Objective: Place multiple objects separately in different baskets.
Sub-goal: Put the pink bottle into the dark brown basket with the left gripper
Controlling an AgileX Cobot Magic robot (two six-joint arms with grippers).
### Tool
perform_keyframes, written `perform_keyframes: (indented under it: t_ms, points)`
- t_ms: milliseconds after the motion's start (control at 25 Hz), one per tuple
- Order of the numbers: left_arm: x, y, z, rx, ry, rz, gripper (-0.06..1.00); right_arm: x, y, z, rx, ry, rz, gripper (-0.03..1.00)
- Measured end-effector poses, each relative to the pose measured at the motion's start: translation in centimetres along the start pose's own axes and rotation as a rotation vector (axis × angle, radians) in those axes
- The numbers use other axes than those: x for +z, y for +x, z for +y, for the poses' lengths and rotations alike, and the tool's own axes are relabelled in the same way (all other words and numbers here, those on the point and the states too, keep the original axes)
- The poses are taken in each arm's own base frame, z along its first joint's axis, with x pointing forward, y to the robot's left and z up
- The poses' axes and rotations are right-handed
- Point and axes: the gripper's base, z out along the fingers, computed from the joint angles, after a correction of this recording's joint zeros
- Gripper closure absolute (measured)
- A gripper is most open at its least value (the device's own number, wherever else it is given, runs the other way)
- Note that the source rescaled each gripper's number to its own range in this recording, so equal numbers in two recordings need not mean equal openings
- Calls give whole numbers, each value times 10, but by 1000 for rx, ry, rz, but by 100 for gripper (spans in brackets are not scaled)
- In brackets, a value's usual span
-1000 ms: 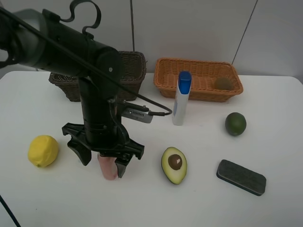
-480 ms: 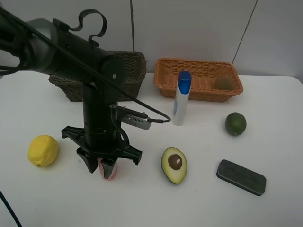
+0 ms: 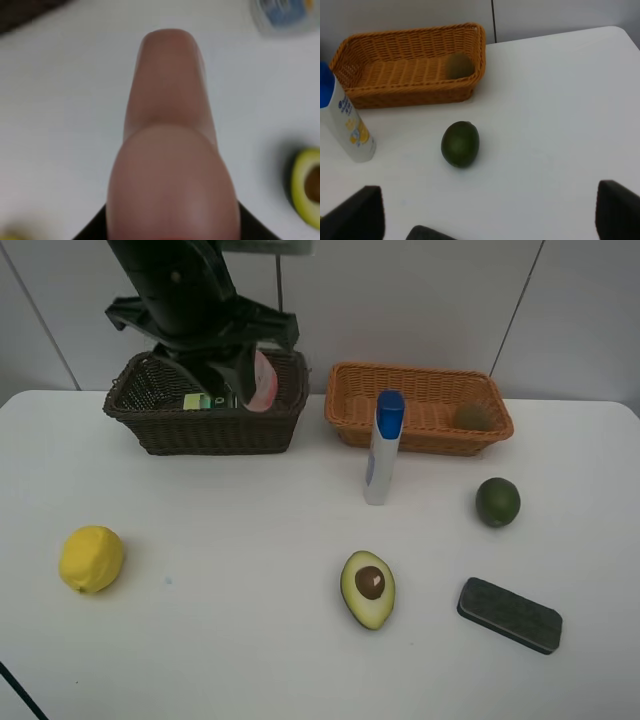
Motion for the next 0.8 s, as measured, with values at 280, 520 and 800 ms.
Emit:
perform_keyframes:
  t_ms: [280, 520, 800]
  points:
    - [46, -57, 76, -156, -54, -188, 93, 0, 0, 0, 0, 0, 0, -3]
    - [88, -68, 97, -108, -118, -230, 84, 0, 0, 0, 0, 0, 0, -3]
    - [97, -70, 97, -105, -119, -217, -3, 0, 0, 0, 0, 0, 0, -3]
